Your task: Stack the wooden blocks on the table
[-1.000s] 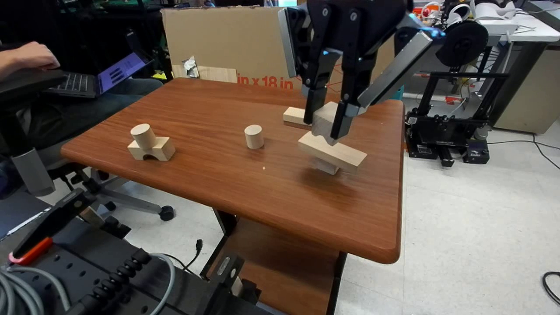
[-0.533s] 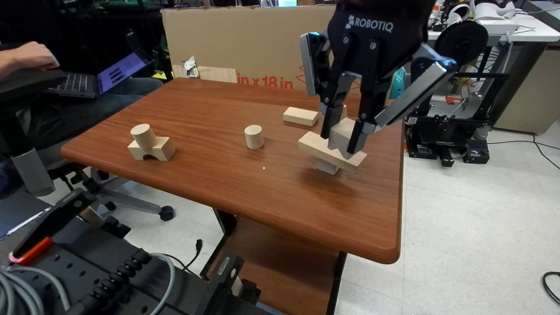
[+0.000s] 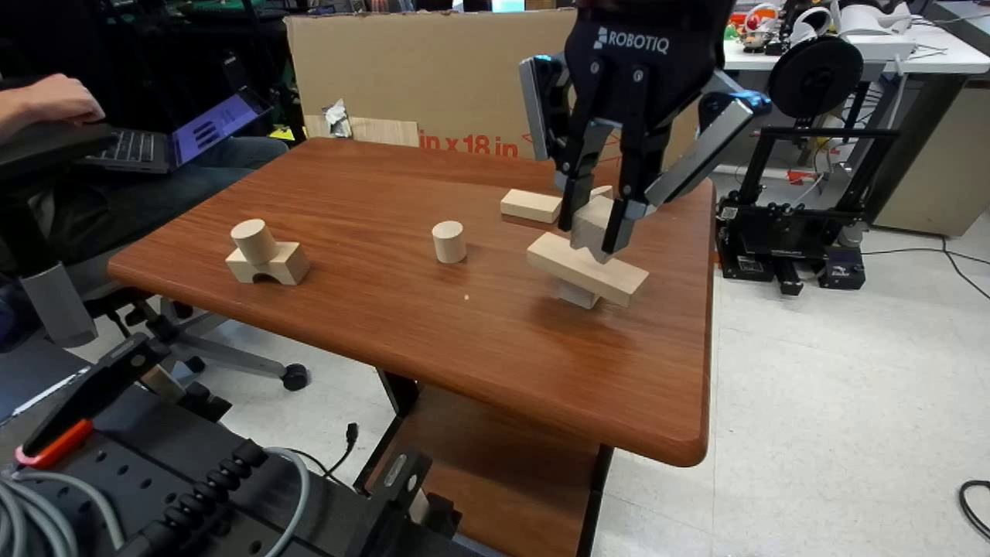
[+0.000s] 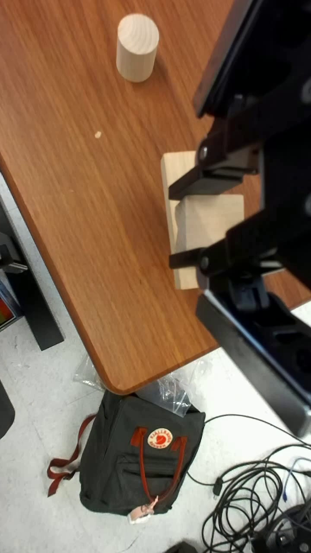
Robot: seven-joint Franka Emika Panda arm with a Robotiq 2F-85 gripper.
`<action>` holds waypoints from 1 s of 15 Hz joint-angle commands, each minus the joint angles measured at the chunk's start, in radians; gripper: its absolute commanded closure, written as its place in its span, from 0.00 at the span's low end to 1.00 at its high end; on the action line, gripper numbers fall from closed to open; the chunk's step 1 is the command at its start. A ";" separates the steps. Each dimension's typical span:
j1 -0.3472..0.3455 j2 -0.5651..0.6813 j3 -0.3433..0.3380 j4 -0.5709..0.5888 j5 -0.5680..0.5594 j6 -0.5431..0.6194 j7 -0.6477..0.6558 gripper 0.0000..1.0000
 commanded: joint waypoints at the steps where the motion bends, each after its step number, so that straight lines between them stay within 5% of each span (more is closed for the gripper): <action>1: 0.014 -0.013 0.008 0.004 -0.022 -0.012 0.014 0.92; 14: 0.039 0.064 0.001 0.060 -0.085 -0.036 0.074 0.92; 15: 0.041 0.067 0.001 0.063 -0.090 -0.044 0.076 0.42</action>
